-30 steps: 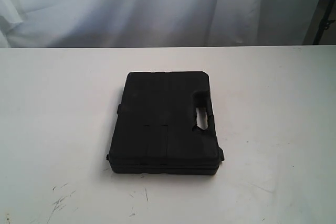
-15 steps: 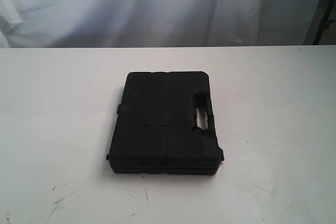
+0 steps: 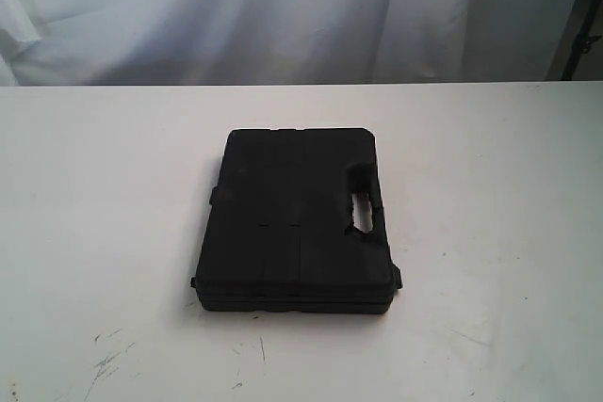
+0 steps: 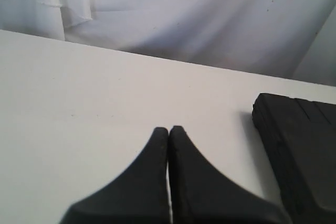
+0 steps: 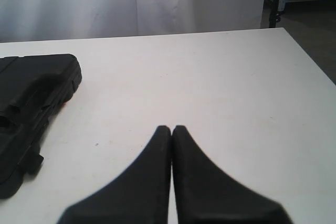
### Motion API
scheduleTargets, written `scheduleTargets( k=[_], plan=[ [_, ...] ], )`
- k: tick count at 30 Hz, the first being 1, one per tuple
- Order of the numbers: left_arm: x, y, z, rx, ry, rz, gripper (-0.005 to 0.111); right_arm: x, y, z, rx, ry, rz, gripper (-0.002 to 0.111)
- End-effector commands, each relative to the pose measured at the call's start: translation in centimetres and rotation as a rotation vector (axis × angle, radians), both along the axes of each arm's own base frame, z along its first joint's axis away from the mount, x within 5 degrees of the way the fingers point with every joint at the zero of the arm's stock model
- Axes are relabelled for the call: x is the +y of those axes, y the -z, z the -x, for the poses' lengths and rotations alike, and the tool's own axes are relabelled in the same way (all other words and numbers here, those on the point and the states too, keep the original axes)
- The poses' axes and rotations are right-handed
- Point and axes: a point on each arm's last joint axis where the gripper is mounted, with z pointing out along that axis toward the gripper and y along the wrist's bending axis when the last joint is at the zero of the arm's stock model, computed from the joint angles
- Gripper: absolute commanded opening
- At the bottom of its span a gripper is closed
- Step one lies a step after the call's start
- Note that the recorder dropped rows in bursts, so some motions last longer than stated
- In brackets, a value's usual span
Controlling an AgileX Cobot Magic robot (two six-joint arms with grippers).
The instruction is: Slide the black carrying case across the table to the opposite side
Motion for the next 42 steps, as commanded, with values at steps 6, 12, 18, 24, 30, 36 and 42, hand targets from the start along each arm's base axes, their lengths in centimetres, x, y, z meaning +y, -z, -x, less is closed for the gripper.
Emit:
scheduleTargets(
  k=[6,12,18,24,30,36,42],
  plan=[
    [0.0,2.4,0.5,0.012,0.014,-0.08,0.0,0.0,0.1,0.0,-0.005,0.003,0.001,0.0],
    [0.0,3.6,0.2,-0.01,0.015,-0.051,0.0,0.0,0.1,0.0,-0.005,0.003,0.001,0.0],
    [0.0,3.6,0.2,-0.009,0.015,-0.054,0.0,0.0,0.1,0.0,-0.005,0.003,0.001,0.0],
    [0.0,3.6,0.2,-0.009,0.015,-0.054,0.0,0.0,0.1,0.0,-0.005,0.003,0.001,0.0],
    [0.0,3.6,0.2,-0.009,0.015,-0.054,0.0,0.0,0.1,0.0,-0.005,0.003,0.001,0.0],
    [0.0,3.6,0.2,-0.009,0.018,-0.064,0.0,0.0,0.1,0.0,-0.005,0.003,0.001,0.0],
    [0.0,3.6,0.2,-0.009,0.018,-0.064,0.0,0.0,0.1,0.0,-0.005,0.003,0.001,0.0]
  ],
)
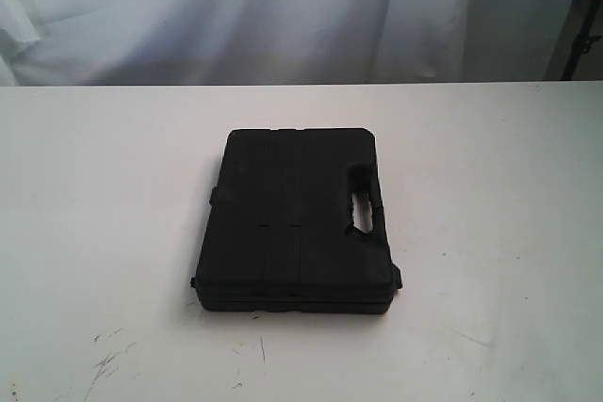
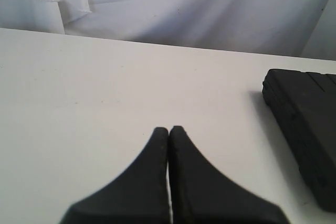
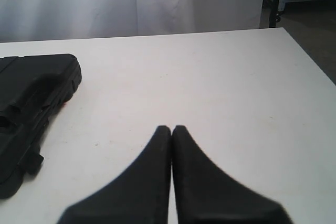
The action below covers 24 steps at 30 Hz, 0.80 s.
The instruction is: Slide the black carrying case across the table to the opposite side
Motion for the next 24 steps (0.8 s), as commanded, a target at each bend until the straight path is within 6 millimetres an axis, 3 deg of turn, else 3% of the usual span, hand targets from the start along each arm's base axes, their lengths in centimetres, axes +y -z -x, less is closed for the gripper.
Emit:
scheduleTargets(
  k=[1,14,20,24],
  plan=[
    [0.0,0.0,0.0,-0.014,0.0,0.002,0.0,0.0,0.1,0.0,-0.005,0.003,0.001,0.0],
    [0.0,0.0,0.0,-0.014,0.0,0.002,0.0,0.0,-0.2,0.0,-0.034,0.004,-0.002,0.0],
    [0.0,0.0,0.0,-0.014,0.0,0.002,0.0,-0.1,-3.6,-0.2,-0.404,0.019,-0.091,0.0],
    [0.0,0.0,0.0,-0.014,0.0,0.002,0.0,-0.2,-4.7,0.0,-0.527,0.025,-0.105,0.0]
  ],
)
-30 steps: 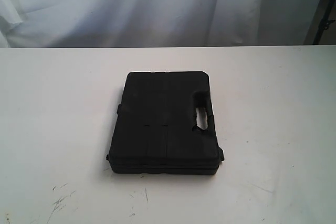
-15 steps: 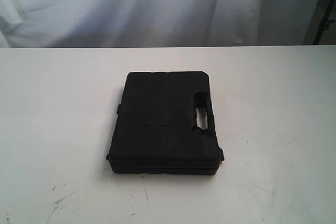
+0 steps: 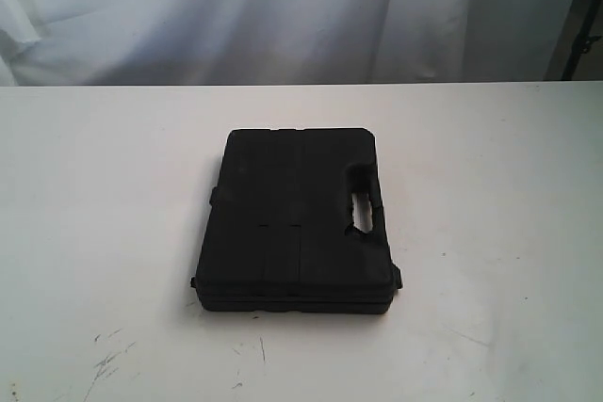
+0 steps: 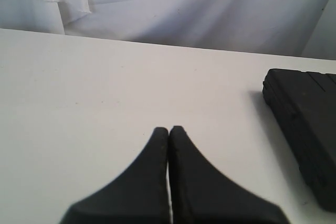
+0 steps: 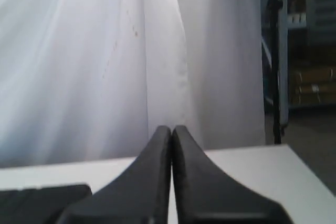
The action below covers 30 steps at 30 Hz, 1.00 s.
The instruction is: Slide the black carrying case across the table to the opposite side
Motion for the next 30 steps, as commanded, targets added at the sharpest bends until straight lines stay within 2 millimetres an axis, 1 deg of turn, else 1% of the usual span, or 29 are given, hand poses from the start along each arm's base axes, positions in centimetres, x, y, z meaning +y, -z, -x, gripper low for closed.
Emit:
scheduleTargets(
  k=[1,6,10,13,14,17,20,24,28,30],
  plan=[
    [0.0,0.0,0.0,-0.014,0.0,0.005,0.0,-0.2,-1.2,0.3,-0.141,0.014,-0.023,0.0],
    [0.0,0.0,0.0,-0.014,0.0,0.005,0.0,-0.2,-1.4,0.4,-0.168,0.016,-0.026,0.0],
    [0.0,0.0,0.0,-0.014,0.0,0.005,0.0,-0.3,-2.4,0.8,-0.29,0.023,-0.048,0.0],
    [0.0,0.0,0.0,-0.014,0.0,0.005,0.0,-0.4,-2.9,0.9,-0.305,-0.003,-0.176,0.0],
    [0.0,0.0,0.0,-0.014,0.0,0.005,0.0,-0.4,-3.6,1.1,-0.312,-0.013,-0.199,0.0],
    [0.0,0.0,0.0,-0.014,0.0,0.005,0.0,-0.4,-6.4,1.9,-0.328,-0.025,-0.2,0.0],
    [0.0,0.0,0.0,-0.014,0.0,0.005,0.0,-0.3,-8.7,1.7,-0.218,-0.033,-0.186,0.0],
    [0.0,0.0,0.0,-0.014,0.0,0.005,0.0,0.1,-10.9,0.0,-0.021,-0.034,-0.163,0.0],
    [0.0,0.0,0.0,-0.014,0.0,0.005,0.0,0.5,-12.1,-2.4,0.184,-0.035,-0.133,0.0],
    [0.0,0.0,0.0,-0.014,0.0,0.005,0.0,0.9,-11.8,-3.8,0.323,-0.047,-0.1,0.0]
  ],
)
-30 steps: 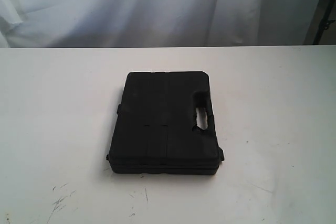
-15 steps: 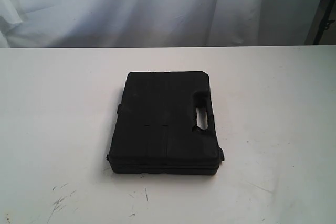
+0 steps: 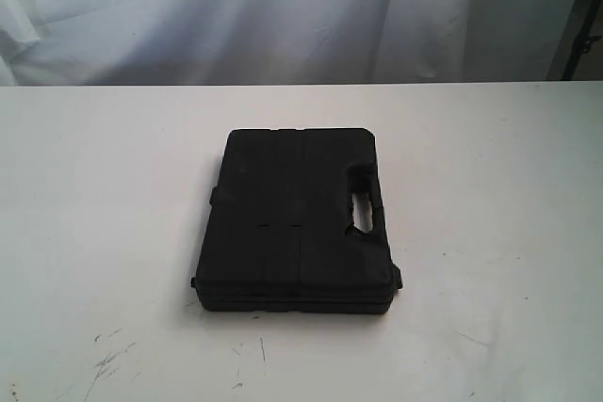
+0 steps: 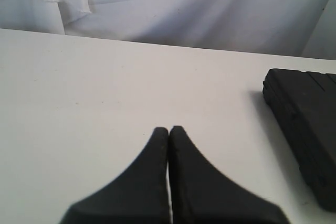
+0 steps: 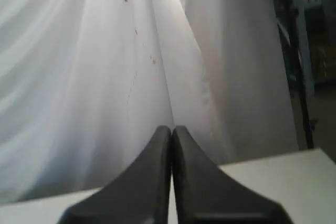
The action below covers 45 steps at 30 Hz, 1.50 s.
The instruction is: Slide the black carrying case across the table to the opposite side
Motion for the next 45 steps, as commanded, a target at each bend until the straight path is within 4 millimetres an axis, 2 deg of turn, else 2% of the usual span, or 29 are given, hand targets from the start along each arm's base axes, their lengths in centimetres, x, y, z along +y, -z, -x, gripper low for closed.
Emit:
scheduleTargets(
  k=[1,6,11,15,21,24,33,40,45],
  plan=[
    [0.0,0.0,0.0,-0.014,-0.001,0.007,0.0,0.8,0.6,-3.0,0.309,-0.052,0.068,0.0],
    [0.0,0.0,0.0,-0.014,-0.001,0.007,0.0,2.4,3.8,-5.2,0.691,-0.192,0.153,0.0],
    [0.0,0.0,0.0,-0.014,-0.001,0.007,0.0,3.0,6.3,-5.7,0.98,-0.258,0.171,0.0],
    [0.0,0.0,0.0,-0.014,-0.001,0.007,0.0,3.1,6.7,-6.0,1.013,-0.262,0.166,0.0],
    [0.0,0.0,0.0,-0.014,-0.001,0.005,0.0,3.4,6.0,-6.6,0.922,-0.258,0.094,0.0],
    [0.0,0.0,0.0,-0.014,-0.001,0.005,0.0,3.6,5.8,-7.3,0.94,-0.263,0.087,0.0],
    [0.0,0.0,0.0,-0.014,-0.001,0.005,0.0,4.7,4.2,-12.3,1.031,-0.28,0.099,0.0],
    [0.0,0.0,0.0,-0.014,-0.001,0.005,0.0,7.1,5.0,-16.3,1.131,-0.327,0.112,0.0],
    [0.0,0.0,0.0,-0.014,-0.001,0.005,0.0,9.5,6.6,-18.5,1.209,-0.338,0.14,0.0]
  ],
)
